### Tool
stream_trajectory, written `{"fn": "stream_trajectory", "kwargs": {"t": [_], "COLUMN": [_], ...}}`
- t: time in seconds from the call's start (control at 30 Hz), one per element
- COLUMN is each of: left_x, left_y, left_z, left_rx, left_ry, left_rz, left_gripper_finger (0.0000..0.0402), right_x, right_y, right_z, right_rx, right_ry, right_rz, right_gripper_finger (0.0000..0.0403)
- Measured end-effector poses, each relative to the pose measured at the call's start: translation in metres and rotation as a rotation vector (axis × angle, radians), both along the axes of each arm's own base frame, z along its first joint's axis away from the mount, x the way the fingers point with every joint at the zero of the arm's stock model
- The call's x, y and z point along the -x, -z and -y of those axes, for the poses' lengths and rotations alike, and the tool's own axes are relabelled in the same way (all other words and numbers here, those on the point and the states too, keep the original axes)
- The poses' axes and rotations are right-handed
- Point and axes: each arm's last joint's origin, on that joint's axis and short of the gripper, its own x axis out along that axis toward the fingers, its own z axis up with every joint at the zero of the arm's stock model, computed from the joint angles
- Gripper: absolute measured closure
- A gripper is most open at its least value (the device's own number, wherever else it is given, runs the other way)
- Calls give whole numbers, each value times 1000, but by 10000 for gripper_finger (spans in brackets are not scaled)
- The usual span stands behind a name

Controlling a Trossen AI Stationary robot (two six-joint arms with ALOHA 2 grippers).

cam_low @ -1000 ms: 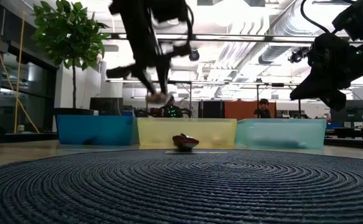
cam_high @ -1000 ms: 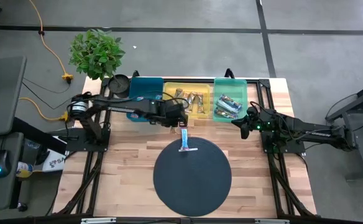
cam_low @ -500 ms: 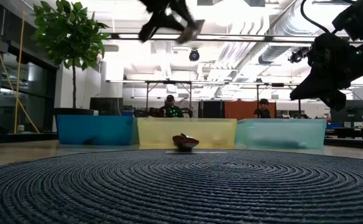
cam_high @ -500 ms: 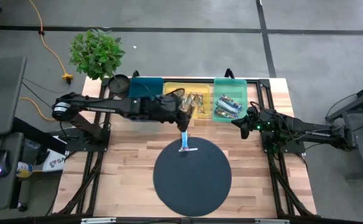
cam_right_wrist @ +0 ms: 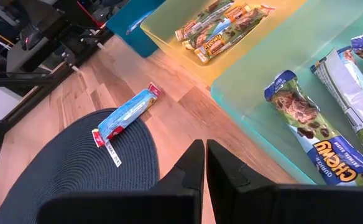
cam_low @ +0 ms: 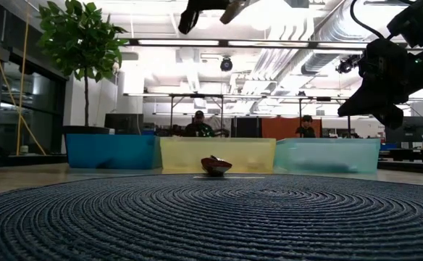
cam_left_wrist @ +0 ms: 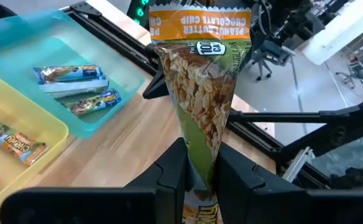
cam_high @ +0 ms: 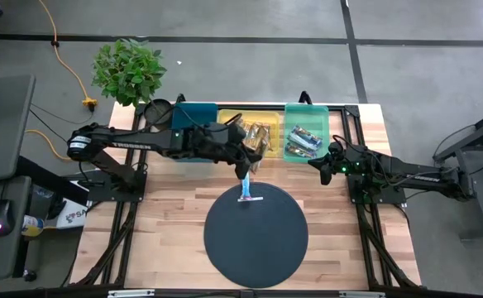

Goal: Pick and place Granola Bars by type
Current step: Put the orange granola bar into the yellow bin

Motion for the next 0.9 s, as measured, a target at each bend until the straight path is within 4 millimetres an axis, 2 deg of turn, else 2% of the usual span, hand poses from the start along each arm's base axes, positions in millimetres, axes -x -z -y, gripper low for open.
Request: {"fn": "stream_trajectory", "kwargs": {"t": [0.1,0.2,0.53,0.73,0.9], "left_x": [0,0,8,22,25], "left_y": [0,-1,-17,-17,-1], "left_z": [0,-9,-80,-125,-148], "left_rx": [-15,-40,-32,175,305], "left_ry": [-12,-66,-151,-304,-416], "left_rz": [-1,4,168,207,151], "left_gripper_finger": [337,337,337,337,337], "right_x": [0,0,0,0,0], "right_y": [0,0,0,0,0], "right_z": [0,0,0,0,0], "right_rx": [0,0,0,0,0], "right_ry": [0,0,0,0,0], "right_rz": [0,0,0,0,0], "right_gripper_finger": [402,402,402,402,402]}}
